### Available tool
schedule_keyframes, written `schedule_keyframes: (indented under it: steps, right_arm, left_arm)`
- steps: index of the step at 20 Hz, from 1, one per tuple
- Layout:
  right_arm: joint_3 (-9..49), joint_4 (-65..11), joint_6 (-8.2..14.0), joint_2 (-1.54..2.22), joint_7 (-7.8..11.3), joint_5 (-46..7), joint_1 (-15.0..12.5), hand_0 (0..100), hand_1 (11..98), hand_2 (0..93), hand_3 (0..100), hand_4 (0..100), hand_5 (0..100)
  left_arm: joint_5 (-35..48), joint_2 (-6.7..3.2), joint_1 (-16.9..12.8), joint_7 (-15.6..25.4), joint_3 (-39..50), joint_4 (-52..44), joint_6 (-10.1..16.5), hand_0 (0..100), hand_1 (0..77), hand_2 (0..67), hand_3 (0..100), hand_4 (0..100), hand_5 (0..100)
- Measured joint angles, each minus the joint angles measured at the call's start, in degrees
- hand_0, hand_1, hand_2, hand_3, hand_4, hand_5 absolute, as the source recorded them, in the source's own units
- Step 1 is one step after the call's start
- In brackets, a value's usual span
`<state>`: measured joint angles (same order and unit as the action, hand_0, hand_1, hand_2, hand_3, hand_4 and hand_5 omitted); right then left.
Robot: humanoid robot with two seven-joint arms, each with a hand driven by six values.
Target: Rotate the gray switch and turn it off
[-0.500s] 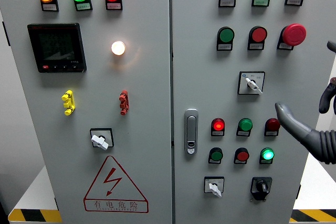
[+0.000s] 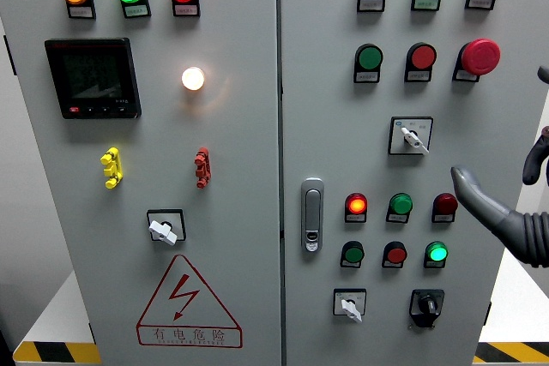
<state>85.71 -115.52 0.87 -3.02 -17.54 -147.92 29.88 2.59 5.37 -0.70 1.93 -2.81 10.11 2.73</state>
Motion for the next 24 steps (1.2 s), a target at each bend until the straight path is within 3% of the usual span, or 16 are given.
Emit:
schedule_keyframes:
  steps: [3,5,7,14,17,20,24]
  right_arm:
    - [-0.5,1.0,0.7,-0.16,-0.65,0.1,0.2,7,43.4,8.0,91,100,97]
    - [-0.6,2.0,1.3,-0.53,-0.78,0.1,0.5,4,42.0,20.4,92,100,96]
    - [-0.7,2.9,1.8,-0.83,-0.83,0.1,0.7,0,41.8,25.9,92,100,96]
    - [-0.7,5.1,3.1,-1.28,-1.99,1.0,0.8,0,41.3,43.0,91,100,95]
    - [-0.8,6.4,3.9,-1.66,-3.14,2.5,1.1,0,40.9,45.5,91,100,95]
    - [-0.9,8.3,4.2,-2.29,-3.37,3.2,2.2,0,41.2,47.8,91,100,95]
    - [-1.7,10.8,4.4,-2.55,-3.86,4.6,3.9,0,41.5,49.1,91,100,95]
  left_arm:
    - [0.0,0.0,0.0,0.0,0.0,0.0,0.0,0,0.0,10.5,21,13,13]
    - [0.0,0.06,0.0,0.0,0.0,0.0,0.0,0,0.0,10.5,21,13,13]
    - [0.0,0.07,0.0,0.0,0.0,0.0,0.0,0,0.0,10.5,21,13,13]
    - [0.0,0.08,0.0,0.0,0.0,0.0,0.0,0,0.0,10.5,21,13,13]
    - [0.0,0.08,0.0,0.0,0.0,0.0,0.0,0,0.0,10.5,21,13,13]
    - [0.0,0.08,0.0,0.0,0.0,0.0,0.0,0,0.0,10.5,21,13,13]
    - [0.0,0.08,0.0,0.0,0.0,0.0,0.0,0,0.0,10.5,21,13,13]
